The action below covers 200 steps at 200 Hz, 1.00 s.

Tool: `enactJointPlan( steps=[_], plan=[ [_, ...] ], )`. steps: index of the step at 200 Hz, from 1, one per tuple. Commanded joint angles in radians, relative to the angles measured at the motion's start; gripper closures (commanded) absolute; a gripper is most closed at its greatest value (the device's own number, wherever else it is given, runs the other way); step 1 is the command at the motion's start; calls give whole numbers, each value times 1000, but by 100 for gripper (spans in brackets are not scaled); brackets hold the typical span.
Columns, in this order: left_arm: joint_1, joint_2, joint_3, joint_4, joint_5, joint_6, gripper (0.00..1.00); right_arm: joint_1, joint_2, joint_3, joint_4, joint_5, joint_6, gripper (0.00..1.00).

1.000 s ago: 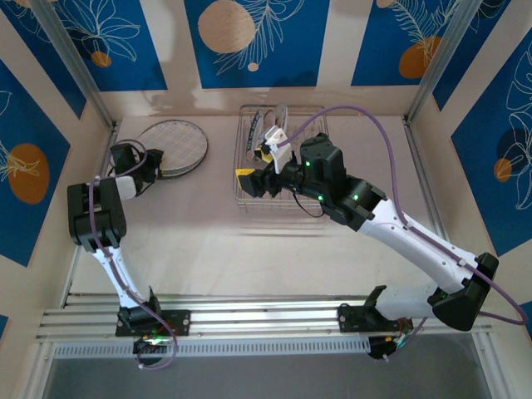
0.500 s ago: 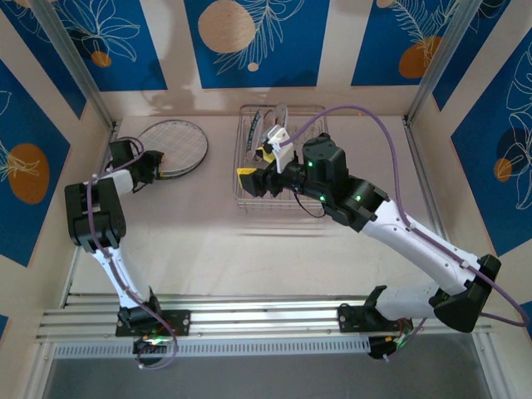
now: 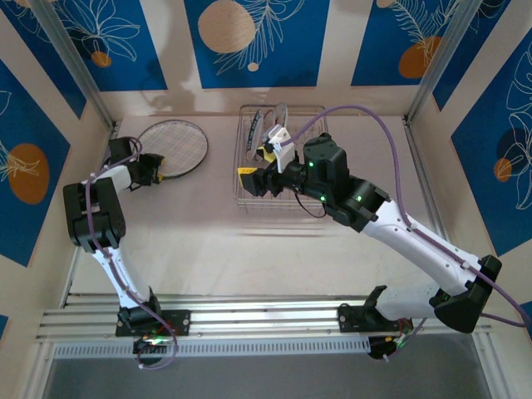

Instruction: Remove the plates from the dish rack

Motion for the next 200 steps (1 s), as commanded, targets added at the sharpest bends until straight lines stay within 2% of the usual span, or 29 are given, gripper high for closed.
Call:
enactJointPlan(
  steps=[1, 60, 200],
  plan=[
    [20, -39, 46, -96, -25, 41, 56, 6, -26, -1, 14, 18, 12, 26],
    [27, -40, 93, -201, -55, 81, 56, 5, -24, -2, 17, 17, 11, 26],
    [30, 23, 195, -287, -62, 117, 55, 3, -32, -3, 3, 24, 6, 26]
  ],
)
